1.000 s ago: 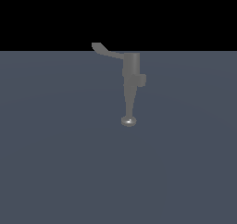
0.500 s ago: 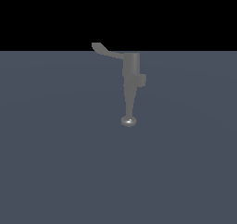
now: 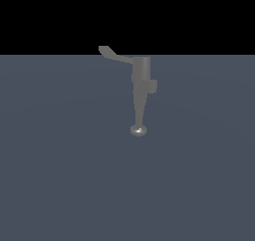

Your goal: Turn on the faucet by rotating a designated handle.

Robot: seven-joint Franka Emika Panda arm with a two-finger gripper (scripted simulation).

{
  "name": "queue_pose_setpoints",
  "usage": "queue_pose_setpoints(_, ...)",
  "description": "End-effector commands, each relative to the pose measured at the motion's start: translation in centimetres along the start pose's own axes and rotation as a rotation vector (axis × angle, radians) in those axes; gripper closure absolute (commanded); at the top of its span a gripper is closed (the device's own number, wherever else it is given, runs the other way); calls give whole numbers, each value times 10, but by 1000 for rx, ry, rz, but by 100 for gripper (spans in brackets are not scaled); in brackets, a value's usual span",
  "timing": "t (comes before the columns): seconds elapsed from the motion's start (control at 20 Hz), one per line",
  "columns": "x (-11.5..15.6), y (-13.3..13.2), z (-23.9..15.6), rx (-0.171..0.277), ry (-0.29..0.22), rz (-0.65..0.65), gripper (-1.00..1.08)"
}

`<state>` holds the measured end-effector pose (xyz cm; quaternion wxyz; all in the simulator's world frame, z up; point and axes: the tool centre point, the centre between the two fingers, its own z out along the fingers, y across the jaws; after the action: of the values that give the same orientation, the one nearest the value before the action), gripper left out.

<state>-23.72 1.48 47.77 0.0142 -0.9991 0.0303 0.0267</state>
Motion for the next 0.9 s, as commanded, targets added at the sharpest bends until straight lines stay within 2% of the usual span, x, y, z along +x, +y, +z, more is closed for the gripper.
queue_pose_setpoints(0.0,8,-1,1,-7,2,40,108)
queue_pose_setpoints(0.85,95,-15,22,-57,31,436,108)
